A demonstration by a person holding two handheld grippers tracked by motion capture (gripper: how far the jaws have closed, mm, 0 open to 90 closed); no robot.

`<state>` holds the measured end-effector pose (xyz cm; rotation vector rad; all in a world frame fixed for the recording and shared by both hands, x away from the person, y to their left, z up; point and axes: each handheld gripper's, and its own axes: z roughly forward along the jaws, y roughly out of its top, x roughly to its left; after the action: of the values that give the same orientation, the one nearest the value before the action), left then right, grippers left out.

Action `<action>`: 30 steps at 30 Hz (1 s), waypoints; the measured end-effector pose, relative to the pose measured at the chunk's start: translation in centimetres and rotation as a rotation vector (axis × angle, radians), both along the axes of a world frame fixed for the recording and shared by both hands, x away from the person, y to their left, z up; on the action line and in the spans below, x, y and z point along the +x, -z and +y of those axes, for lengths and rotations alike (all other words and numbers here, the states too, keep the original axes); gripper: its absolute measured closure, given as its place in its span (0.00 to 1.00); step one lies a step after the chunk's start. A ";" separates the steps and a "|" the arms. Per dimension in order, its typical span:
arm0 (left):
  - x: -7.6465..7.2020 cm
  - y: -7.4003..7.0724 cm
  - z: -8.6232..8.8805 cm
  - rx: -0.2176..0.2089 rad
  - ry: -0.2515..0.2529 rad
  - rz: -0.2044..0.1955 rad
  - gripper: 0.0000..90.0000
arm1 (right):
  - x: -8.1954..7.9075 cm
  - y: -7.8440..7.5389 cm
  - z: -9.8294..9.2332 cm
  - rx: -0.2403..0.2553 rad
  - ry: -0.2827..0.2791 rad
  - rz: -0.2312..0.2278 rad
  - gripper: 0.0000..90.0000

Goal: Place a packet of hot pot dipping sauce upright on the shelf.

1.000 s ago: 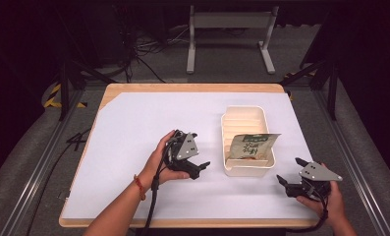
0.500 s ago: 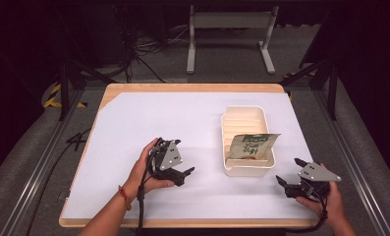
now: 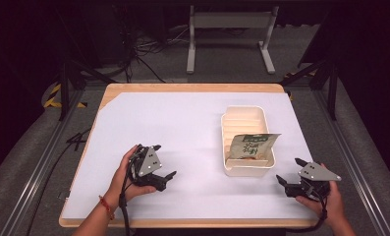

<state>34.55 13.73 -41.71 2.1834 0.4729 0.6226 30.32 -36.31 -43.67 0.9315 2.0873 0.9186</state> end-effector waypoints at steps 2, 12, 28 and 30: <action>-0.2 0.2 0.8 0.009 -0.012 0.006 0.08 | 0.0 0.0 0.0 -0.002 -0.001 -0.003 0.16; 0.1 1.3 3.5 0.021 -0.057 0.039 0.08 | 0.0 0.0 0.0 -0.003 -0.001 -0.005 0.16; -0.6 2.7 8.3 0.018 -0.162 0.064 0.08 | 0.1 0.0 0.1 -0.007 0.000 -0.004 0.15; -0.8 2.8 8.9 0.004 -0.177 0.064 0.08 | 0.0 0.0 0.1 -0.010 0.000 -0.007 0.15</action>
<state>33.74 22.67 -44.50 2.1859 0.7055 0.6496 30.35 -36.21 -43.70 0.9222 2.0842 0.9098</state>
